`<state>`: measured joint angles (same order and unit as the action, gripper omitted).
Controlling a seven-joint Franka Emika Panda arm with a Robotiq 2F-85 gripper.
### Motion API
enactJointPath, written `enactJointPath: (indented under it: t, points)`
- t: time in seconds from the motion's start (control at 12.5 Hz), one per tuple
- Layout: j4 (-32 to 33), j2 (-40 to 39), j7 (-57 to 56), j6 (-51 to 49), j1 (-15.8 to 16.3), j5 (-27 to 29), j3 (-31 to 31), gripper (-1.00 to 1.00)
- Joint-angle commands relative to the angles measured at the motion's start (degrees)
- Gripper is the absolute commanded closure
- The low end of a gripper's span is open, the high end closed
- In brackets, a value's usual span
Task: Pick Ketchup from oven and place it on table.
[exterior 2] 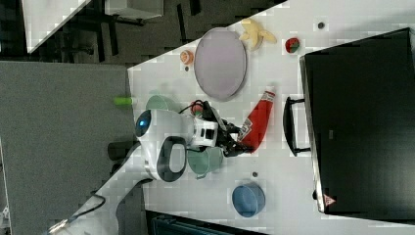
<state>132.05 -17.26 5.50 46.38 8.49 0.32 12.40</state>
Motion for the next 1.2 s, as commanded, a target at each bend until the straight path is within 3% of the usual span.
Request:
enactJointPath:
  t: [0.08,0.4,0.64,0.8,1.2]
  points:
    - [-2.7,1.0,0.9,4.8,1.0,0.6,-2.1,-1.00]
    - [-5.2,8.0,1.5,-1.8,0.9,0.6,-2.0,-1.00]
    - [-13.4,13.9,1.5,-17.3,0.8,0.5,-2.0,-1.00]
    - [-24.8,16.1,1.5,-28.4,0.8,0.4,-2.0,-1.00]
    - [-35.3,16.1,1.5,-39.9,0.8,0.4,-2.0,-1.00]
